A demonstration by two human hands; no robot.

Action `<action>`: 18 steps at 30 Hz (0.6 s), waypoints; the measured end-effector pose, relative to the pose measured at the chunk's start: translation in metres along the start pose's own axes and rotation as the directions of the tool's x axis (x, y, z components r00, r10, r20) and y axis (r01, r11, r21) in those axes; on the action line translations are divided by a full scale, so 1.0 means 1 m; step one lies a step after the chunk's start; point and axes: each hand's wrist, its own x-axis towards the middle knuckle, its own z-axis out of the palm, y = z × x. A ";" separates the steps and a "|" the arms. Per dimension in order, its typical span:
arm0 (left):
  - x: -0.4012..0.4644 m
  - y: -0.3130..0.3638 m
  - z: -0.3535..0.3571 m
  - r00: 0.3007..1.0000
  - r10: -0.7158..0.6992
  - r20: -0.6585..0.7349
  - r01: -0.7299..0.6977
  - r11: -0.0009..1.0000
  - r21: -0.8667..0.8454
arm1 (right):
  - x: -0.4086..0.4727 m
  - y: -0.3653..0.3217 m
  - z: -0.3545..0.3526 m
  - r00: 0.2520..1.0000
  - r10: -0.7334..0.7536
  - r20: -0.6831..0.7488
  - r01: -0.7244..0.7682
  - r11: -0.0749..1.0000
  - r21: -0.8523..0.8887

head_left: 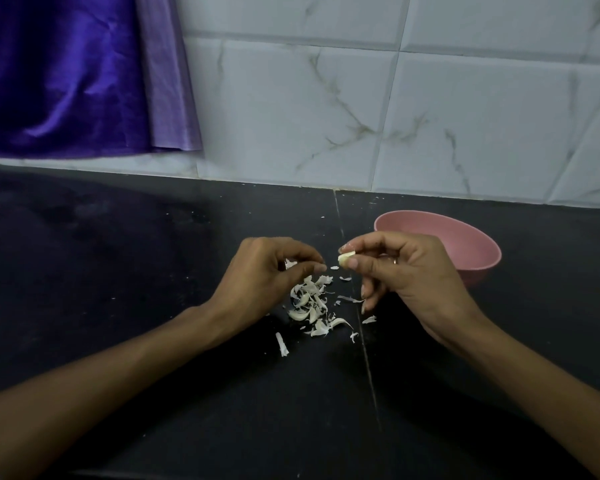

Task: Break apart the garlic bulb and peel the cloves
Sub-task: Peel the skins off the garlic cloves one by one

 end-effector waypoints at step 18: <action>-0.002 0.020 0.000 0.895 -0.325 0.306 0.446 0.608 -0.657 | -0.002 0.008 0.006 0.997 -0.055 -0.047 0.052 0.998 -0.044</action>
